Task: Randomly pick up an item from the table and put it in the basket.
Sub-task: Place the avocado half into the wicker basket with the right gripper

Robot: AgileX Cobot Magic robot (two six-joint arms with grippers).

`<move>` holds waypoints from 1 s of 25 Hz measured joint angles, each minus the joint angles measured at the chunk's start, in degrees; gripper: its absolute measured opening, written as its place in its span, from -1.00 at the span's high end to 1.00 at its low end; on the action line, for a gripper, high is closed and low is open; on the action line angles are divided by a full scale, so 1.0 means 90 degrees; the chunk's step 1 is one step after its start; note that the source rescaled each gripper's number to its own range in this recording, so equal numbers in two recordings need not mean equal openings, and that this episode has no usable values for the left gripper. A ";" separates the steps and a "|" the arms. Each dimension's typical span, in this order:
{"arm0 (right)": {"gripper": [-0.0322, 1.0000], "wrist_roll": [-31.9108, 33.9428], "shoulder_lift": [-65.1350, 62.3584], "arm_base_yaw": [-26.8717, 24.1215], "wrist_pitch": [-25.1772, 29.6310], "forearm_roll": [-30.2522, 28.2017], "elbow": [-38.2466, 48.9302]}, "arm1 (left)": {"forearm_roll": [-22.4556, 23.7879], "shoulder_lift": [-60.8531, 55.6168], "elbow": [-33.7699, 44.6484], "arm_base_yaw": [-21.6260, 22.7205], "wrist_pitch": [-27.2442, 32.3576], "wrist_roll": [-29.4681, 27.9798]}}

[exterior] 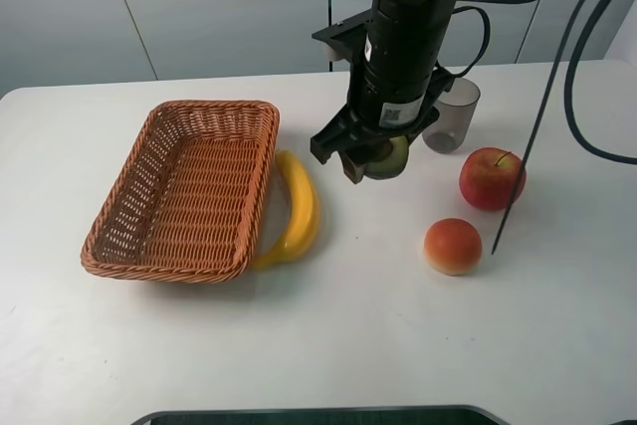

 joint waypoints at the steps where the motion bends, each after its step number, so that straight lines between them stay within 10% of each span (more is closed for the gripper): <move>1: 0.93 0.0000 0.0000 0.0000 0.0050 0.0000 -0.0038 | 0.0000 0.0000 0.0000 0.0000 0.0000 0.0000; 25: 0.93 0.0730 0.1838 0.1268 0.0101 0.0155 -0.3198 | 0.0000 0.0000 0.0000 0.0000 0.0000 0.0000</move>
